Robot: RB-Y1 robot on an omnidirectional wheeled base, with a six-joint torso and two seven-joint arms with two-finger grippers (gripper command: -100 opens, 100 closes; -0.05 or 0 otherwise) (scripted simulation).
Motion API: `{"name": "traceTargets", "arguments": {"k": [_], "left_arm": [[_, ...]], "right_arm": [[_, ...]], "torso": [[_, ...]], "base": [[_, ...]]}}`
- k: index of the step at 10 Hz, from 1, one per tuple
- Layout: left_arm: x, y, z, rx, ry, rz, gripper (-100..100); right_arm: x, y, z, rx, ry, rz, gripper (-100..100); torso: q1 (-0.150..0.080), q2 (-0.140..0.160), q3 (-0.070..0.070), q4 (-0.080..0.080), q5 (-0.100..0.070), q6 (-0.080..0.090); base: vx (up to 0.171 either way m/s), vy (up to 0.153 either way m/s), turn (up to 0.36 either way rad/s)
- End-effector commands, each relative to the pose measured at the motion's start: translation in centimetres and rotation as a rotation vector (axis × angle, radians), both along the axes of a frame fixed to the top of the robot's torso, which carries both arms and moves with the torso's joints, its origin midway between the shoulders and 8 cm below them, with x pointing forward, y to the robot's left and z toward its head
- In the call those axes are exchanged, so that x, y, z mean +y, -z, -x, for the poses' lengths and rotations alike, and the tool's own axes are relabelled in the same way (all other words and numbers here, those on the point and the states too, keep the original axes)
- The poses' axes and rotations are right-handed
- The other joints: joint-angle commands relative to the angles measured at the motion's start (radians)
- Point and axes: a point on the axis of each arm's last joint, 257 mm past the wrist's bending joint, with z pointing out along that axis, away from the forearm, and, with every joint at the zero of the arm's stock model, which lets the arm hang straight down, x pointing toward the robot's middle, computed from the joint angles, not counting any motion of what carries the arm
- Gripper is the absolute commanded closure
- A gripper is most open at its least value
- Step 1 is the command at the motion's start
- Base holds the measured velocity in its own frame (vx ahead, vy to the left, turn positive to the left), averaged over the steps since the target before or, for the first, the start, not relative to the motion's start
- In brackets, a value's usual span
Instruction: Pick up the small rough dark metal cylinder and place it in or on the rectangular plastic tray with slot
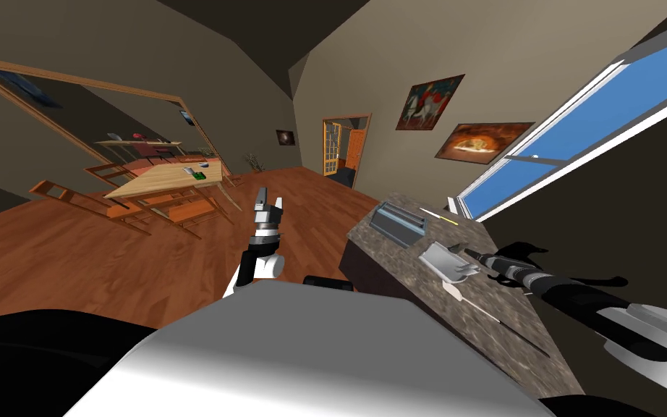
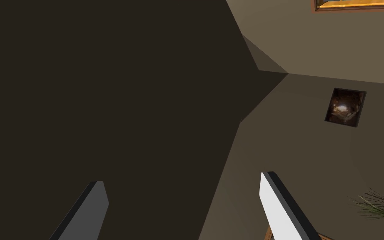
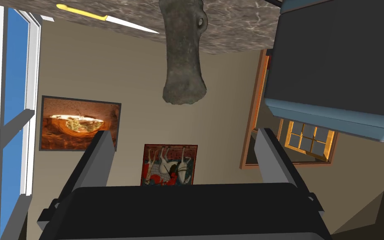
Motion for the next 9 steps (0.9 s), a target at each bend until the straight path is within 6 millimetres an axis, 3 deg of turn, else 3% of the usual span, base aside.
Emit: {"name": "traceTargets", "arguments": {"k": [1, 7, 8, 9], "left_arm": [[0.0, 0.0, 0.0, 0.0, 0.0, 0.0, 0], [0.0, 0.0, 0.0, 0.0, 0.0, 0.0, 0], [0.0, 0.0, 0.0, 0.0, 0.0, 0.0, 0], [0.0, 0.0, 0.0, 0.0, 0.0, 0.0, 0]], "right_arm": [[0.6, -1.1, -1.3, -0.005, -0.016, 0.002, -100], [3.4, -4.8, -5.8, -0.009, -0.089, 0.003, -100], [3.0, -4.4, -5.2, -0.008, -0.082, 0.005, -100], [3.1, -4.5, -5.3, -0.009, -0.082, 0.004, 0]], "torso": [[0.0, 0.0, 0.0, 0.0, 0.0, 0.0], [0.0, 0.0, 0.0, 0.0, 0.0, 0.0], [0.0, 0.0, 0.0, 0.0, 0.0, 0.0], [0.0, 0.0, 0.0, 0.0, -0.001, -0.001]], "base": [[-0.002, 0.009, -0.111], [-0.002, 0.006, -0.114], [-0.001, 0.004, -0.015], [0.0, 0.0, 0.0]]}}
